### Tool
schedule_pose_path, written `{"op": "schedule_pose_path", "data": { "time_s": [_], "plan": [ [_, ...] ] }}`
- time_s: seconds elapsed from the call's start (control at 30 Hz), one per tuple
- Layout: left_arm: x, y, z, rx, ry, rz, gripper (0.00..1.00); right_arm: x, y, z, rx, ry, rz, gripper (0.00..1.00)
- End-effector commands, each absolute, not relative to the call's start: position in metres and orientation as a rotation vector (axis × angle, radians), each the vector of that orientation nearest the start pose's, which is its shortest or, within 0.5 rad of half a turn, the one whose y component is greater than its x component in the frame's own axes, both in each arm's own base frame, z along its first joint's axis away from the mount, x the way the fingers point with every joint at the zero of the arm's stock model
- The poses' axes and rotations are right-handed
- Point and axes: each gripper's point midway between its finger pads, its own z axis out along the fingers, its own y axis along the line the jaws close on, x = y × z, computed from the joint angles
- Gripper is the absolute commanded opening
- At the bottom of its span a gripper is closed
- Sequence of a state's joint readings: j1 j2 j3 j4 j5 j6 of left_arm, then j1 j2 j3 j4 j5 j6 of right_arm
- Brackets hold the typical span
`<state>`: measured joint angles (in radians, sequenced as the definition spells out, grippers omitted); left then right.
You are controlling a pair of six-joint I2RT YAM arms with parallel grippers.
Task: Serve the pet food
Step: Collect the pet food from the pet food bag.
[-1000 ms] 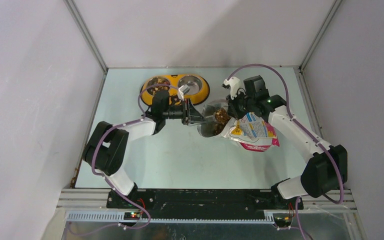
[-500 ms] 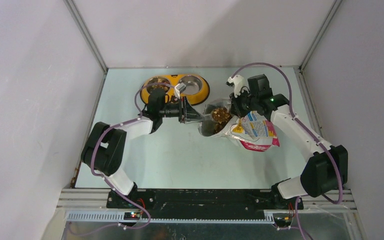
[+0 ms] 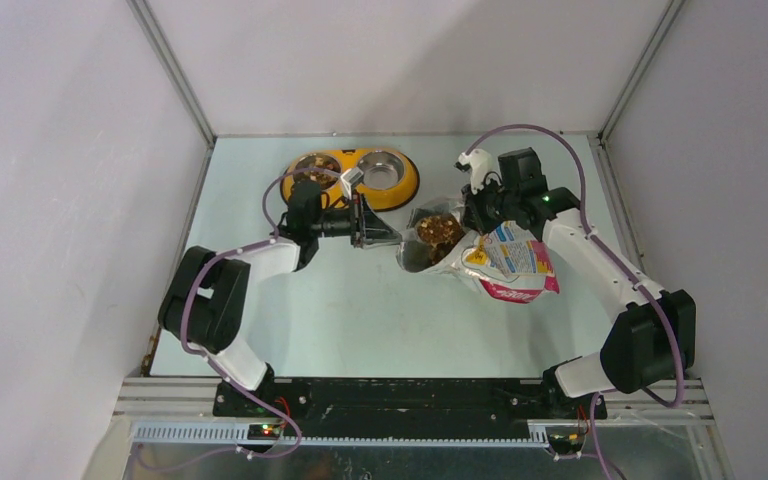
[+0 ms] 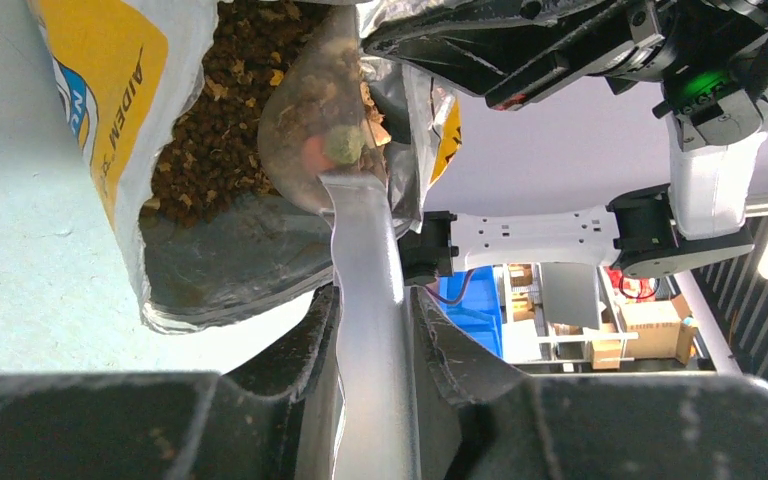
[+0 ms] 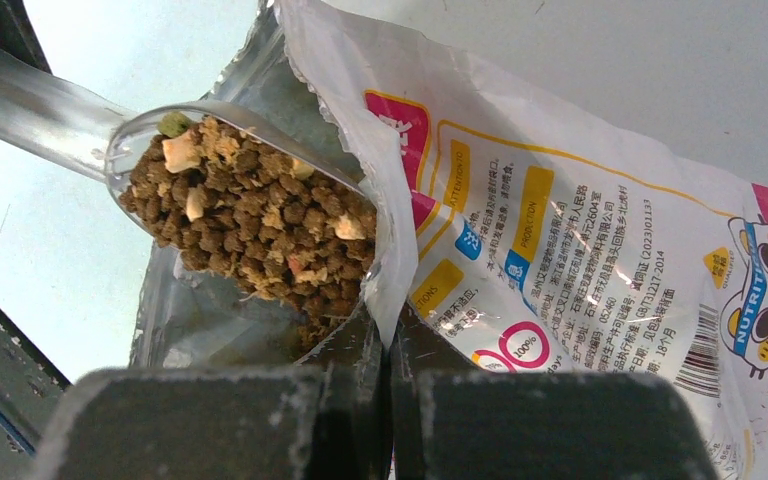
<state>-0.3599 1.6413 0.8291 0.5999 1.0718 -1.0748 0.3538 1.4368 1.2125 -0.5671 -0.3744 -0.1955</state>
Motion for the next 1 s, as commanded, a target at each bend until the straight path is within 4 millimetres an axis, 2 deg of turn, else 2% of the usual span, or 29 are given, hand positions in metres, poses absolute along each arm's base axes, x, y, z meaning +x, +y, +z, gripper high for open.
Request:
{"op": "schedule_pose_path", "data": {
  "time_s": [0.0,0.97],
  "plan": [
    [0.288,-0.281,0.242,0.320,1.915,-1.865,0.00,0.334,0.164,0.170,-0.795,2.266,0.443,0.00],
    [0.280,-0.264,0.237,0.305,1.905,-1.856,0.00,0.346,0.146,0.164,-0.727,2.294,0.389,0.00]
  ]
}}
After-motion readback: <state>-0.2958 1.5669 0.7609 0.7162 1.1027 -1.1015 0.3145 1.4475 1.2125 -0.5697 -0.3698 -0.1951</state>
